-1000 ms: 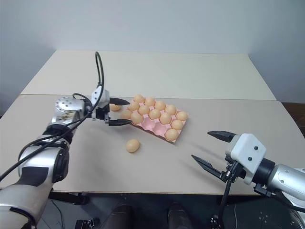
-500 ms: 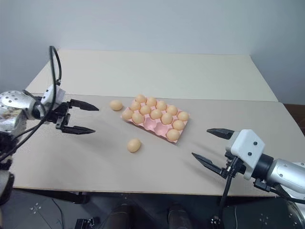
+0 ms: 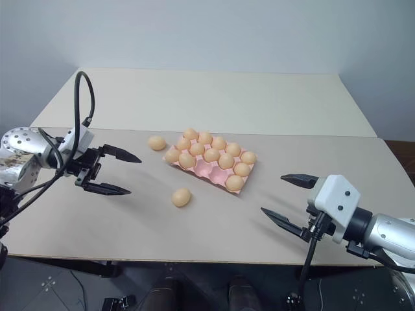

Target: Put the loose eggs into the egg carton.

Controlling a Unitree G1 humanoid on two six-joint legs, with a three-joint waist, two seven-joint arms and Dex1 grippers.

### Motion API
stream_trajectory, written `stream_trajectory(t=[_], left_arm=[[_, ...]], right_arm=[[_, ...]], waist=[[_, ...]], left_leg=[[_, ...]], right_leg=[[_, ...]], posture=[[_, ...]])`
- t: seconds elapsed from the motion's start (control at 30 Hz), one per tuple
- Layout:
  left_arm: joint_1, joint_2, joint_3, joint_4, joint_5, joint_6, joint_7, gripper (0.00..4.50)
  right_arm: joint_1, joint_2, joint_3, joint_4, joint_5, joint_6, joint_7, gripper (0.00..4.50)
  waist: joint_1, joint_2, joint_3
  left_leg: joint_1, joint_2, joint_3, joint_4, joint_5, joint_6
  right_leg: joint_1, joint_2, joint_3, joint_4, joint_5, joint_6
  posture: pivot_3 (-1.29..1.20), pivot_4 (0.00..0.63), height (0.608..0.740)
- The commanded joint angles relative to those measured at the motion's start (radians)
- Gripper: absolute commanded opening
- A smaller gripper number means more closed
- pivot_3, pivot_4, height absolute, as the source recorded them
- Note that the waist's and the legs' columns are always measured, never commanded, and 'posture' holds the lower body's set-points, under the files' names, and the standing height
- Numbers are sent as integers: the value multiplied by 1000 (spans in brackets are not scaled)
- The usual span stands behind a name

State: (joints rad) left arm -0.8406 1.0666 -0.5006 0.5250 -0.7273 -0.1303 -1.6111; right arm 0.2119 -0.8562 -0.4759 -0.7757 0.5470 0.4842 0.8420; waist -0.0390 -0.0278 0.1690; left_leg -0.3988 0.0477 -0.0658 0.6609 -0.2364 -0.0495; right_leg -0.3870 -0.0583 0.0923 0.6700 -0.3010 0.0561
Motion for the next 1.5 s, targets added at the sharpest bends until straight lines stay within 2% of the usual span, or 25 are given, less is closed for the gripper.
stream_trajectory(t=[0.03,0.17,0.33,0.63,0.87,1.33,1.43,1.5], left_arm=[[-23,-3,1,-22,-5,2,-3,4458],[-9,-94,65,-12,54,0,-3,4458],[72,-200,151,-85,115,16,8,4458],[75,-370,200,-35,293,-25,6,4458],[51,-437,201,84,433,-120,14,4458],[-7,-534,236,234,531,-170,14,4458],[-17,-540,243,262,544,-178,3,3850],[-19,-543,240,274,548,-175,-3,3218]], right_arm=[[5,-3,-28,-30,-9,-23,-5,4500],[6,5,-26,-37,-13,-21,-16,4500],[23,14,-30,-54,-16,-19,-28,4500],[31,11,-39,-62,-10,-13,-33,4500],[44,16,-48,-81,-5,-7,-49,4500],[104,4,-60,-101,-20,-19,-8,4500],[103,3,-59,-98,-22,-19,-9,4500],[100,3,-58,-96,-24,-19,-11,4500]], waist=[[0,0,0],[7,0,0],[6,0,0],[11,0,0],[11,0,0],[19,0,0],[19,0,0],[19,0,0]], left_leg=[[0,0,0,0,0,0],[0,0,0,0,0,0],[-1,0,0,0,0,0],[0,0,0,0,0,0],[0,0,0,0,0,0],[0,-1,0,0,0,0],[0,-1,0,0,0,0],[0,-1,0,0,0,0]], right_leg=[[0,0,0,0,0,0],[0,0,0,0,0,0],[0,0,0,-2,0,0],[0,0,0,-2,0,0],[0,0,1,-2,0,0],[0,0,1,-2,0,0],[0,0,1,-2,0,0],[0,0,1,-2,0,0]], posture=[[0,150,740],[0,150,740],[0,150,740],[0,150,740],[0,150,740],[0,150,740],[0,150,740],[0,150,740]])
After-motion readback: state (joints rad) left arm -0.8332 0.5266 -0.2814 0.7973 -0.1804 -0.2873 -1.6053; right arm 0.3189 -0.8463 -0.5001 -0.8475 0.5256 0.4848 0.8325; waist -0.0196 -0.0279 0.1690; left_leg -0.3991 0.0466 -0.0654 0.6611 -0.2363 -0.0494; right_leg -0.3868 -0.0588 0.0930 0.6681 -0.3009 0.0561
